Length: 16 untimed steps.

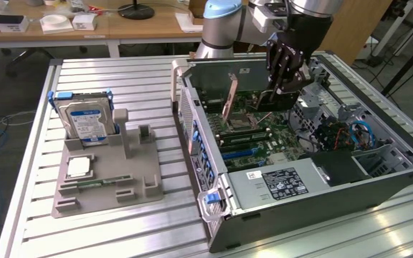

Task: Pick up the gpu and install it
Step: 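Insert the gpu into the slot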

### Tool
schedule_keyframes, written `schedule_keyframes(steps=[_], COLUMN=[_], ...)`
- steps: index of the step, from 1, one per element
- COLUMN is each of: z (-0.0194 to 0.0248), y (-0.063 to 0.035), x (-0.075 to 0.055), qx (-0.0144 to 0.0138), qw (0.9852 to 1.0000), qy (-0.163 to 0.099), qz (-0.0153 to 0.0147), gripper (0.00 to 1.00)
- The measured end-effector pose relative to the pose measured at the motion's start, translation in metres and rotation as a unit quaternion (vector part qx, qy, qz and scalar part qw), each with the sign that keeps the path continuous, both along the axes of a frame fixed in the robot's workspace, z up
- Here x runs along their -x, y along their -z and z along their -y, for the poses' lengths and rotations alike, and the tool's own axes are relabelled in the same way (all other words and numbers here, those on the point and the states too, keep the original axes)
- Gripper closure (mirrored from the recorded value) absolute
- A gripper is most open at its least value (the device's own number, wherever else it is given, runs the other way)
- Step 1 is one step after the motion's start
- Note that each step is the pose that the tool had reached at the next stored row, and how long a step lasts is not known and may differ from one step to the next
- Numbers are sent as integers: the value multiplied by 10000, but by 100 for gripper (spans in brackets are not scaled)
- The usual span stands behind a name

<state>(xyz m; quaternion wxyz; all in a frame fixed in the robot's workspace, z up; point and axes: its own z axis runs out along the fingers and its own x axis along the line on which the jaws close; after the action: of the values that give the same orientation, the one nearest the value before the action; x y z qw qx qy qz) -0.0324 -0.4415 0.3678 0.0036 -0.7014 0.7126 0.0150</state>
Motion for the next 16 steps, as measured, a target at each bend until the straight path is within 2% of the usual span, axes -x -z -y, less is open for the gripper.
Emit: schedule_keyframes(steps=[8, 13, 16], z=[6, 64, 109], y=[2, 7, 9], x=[1, 0, 0], qx=[-1, 2, 17], qw=[10000, 10000, 10000], qy=[1, 1, 1], qz=[1, 0, 0], gripper=[74, 74, 74])
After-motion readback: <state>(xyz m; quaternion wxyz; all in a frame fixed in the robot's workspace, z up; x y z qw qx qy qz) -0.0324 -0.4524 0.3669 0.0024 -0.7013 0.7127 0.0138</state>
